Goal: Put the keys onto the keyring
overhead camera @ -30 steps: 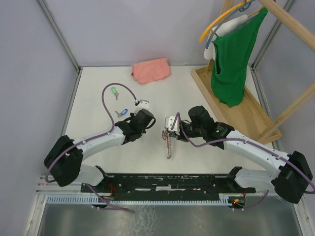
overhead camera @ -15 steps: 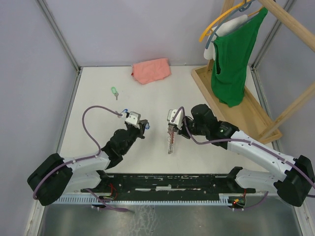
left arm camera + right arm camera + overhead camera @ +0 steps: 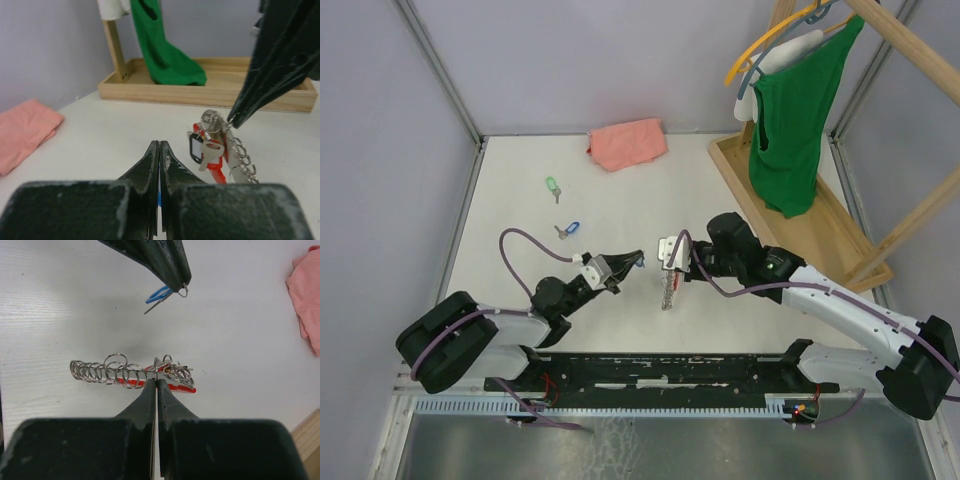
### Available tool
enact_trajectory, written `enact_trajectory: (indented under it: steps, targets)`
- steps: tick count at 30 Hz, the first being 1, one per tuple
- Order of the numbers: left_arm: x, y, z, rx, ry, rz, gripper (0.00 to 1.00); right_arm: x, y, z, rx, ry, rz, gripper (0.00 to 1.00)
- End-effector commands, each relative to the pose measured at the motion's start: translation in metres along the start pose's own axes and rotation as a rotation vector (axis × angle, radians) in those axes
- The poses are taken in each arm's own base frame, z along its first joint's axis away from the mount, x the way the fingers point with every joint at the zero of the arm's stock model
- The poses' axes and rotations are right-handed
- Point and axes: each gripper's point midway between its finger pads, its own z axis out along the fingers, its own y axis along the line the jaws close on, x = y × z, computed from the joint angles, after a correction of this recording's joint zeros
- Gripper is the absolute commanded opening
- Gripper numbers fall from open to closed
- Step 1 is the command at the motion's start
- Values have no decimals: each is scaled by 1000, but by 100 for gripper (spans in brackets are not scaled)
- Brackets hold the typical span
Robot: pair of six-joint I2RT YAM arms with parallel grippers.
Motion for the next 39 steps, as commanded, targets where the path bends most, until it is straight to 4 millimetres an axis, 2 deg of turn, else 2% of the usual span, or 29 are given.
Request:
enact_trajectory:
  steps: [1, 9, 15, 25, 39]
  targets:
    - [-35, -25, 1, 178, -173, 186, 3, -17, -12, -1, 26, -50, -92, 1]
    - [-28, -45, 4, 311, -205, 302, 3, -15, 2, -1, -47, -72, -225, 1]
    - [-24, -54, 3, 365, -231, 359, 3, -17, 4, -5, -48, -96, -313, 1]
    - [-43, -58, -1, 386, -294, 394, 3, -14, 10, 0, -63, -113, -405, 1]
    - [-47, -65, 0, 426, -311, 373, 3, -14, 12, 4, -64, -120, -449, 1]
